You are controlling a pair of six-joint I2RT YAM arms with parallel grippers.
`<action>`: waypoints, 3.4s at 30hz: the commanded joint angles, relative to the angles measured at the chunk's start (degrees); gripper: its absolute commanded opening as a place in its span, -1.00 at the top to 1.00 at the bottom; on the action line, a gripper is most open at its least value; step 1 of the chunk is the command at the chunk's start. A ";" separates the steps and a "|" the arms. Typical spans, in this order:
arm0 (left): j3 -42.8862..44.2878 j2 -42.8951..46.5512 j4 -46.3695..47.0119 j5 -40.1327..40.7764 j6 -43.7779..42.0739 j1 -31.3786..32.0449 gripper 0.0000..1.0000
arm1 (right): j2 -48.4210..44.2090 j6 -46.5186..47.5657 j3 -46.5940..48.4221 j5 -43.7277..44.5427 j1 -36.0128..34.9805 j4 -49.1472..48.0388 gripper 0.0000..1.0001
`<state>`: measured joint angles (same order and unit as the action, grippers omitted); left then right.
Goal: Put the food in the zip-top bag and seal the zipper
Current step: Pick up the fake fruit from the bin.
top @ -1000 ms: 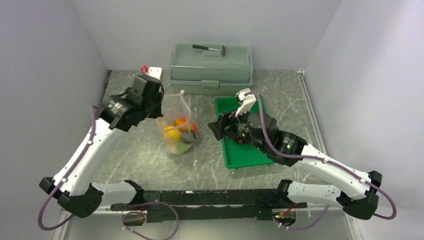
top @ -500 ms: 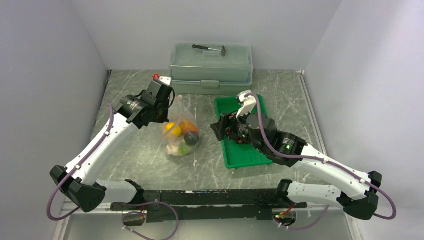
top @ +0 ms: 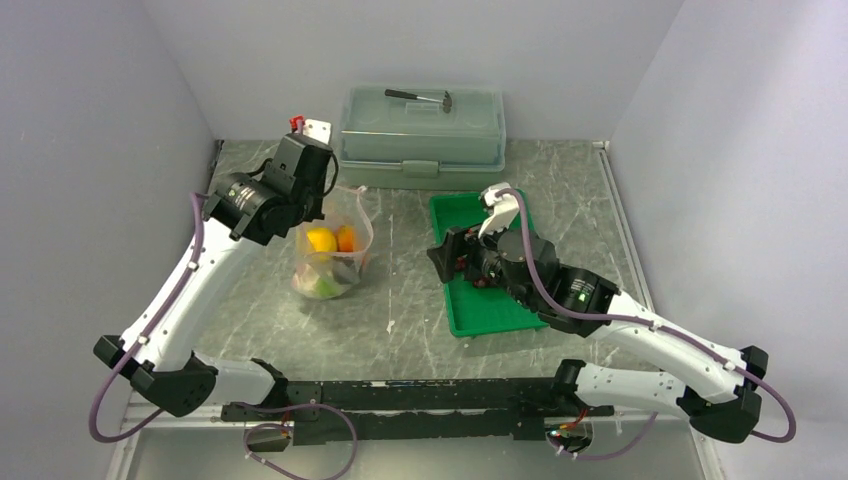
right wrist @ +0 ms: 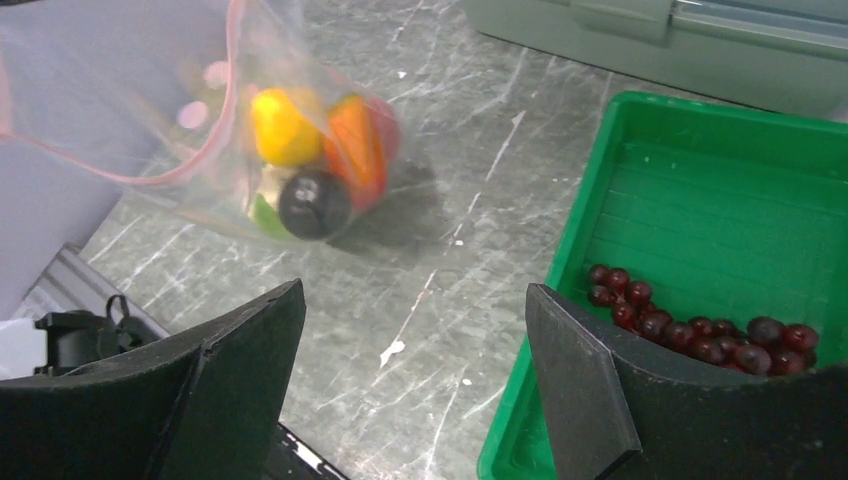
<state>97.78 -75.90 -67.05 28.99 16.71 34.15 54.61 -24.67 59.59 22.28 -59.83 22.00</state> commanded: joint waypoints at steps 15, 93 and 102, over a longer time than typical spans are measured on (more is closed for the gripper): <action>-16.97 5.76 8.72 -11.49 2.88 -0.07 1.00 | 1.71 -8.83 -0.36 18.53 0.72 15.31 -0.99; -17.03 8.79 14.58 -18.38 3.50 3.69 1.00 | 34.87 -58.27 -6.06 13.86 27.49 9.47 0.33; -17.28 8.66 15.05 -18.09 3.85 3.73 1.00 | 29.53 -53.21 -3.75 18.12 27.49 13.28 0.96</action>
<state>79.72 -68.45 -53.43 10.15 20.69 37.60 87.96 -80.95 52.71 35.86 -32.45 34.04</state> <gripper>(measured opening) 0.012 0.192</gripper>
